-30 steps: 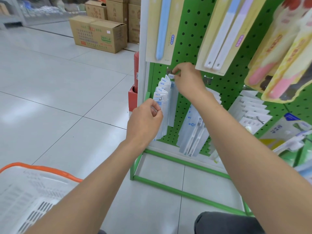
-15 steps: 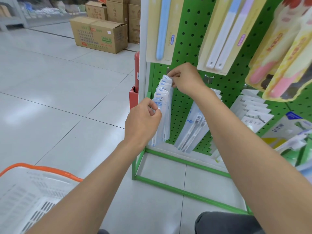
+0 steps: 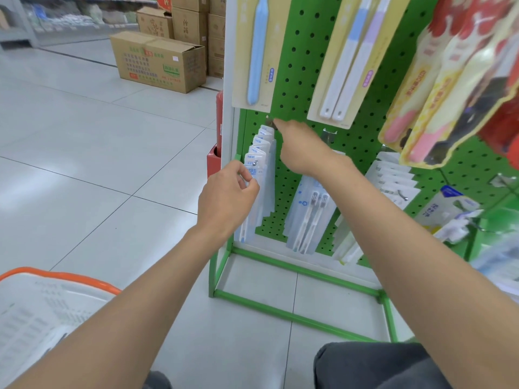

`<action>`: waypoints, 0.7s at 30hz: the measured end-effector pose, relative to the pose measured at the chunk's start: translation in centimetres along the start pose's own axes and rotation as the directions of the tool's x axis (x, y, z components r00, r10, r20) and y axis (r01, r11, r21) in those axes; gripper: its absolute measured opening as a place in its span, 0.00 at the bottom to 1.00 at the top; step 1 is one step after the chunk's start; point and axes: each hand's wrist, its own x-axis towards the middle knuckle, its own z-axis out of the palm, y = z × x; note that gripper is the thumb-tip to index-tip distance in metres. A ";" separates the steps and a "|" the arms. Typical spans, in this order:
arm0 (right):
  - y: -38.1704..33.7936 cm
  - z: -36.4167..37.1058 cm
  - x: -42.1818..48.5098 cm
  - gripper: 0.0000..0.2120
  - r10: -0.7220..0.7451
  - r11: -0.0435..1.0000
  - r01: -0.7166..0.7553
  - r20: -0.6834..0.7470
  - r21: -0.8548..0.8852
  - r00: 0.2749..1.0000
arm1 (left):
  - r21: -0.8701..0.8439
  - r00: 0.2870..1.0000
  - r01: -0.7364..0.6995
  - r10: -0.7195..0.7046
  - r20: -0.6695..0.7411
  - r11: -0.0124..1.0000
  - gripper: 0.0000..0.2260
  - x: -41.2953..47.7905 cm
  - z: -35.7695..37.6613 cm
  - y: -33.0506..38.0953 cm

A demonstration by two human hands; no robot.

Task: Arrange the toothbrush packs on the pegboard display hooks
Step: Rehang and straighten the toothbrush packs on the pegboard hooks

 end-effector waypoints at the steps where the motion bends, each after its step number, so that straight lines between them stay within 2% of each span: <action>1: 0.0 0.0 -0.8 0.31 -0.010 0.999 0.010 -0.011 -0.047 1.000 | 0.004 1.000 0.001 -0.001 0.002 1.000 0.05 -0.2 0.0 0.3; 3: 0.1 0.0 -2.7 0.29 -0.042 0.995 0.038 -0.043 -0.094 0.998 | 0.011 1.000 0.000 0.000 0.008 1.000 0.04 -0.8 0.0 0.9; 7: 0.6 0.7 -7.6 0.26 -0.165 0.986 0.162 -0.167 -0.026 0.972 | 0.023 0.999 -0.019 0.018 0.042 1.000 0.03 -2.5 0.1 2.6; 9: 1.2 1.0 -9.9 0.23 -0.178 0.984 0.180 -0.241 -0.012 0.954 | 0.014 0.998 -0.032 0.032 0.051 0.999 0.02 -3.4 0.2 3.5; 11: 2.1 1.1 -11.5 0.18 -0.123 0.990 0.140 -0.312 0.033 0.942 | -0.006 0.997 -0.039 0.040 0.062 0.999 0.03 -4.0 0.5 4.2; 15: 3.7 0.9 -13.4 0.10 0.116 0.962 -0.005 -0.392 0.272 0.913 | -0.019 0.994 -0.019 0.021 0.103 1.000 0.04 -4.4 2.0 4.7; 18: 4.7 0.8 -13.7 0.15 0.204 0.925 -0.065 -0.344 0.375 0.917 | -0.040 0.984 0.008 0.000 0.175 0.999 0.04 -4.1 3.6 4.7; 21: 5.9 1.0 -13.2 0.20 0.252 0.896 -0.120 -0.265 0.428 0.931 | -0.053 0.971 0.022 -0.008 0.239 0.998 0.14 -3.5 5.3 4.8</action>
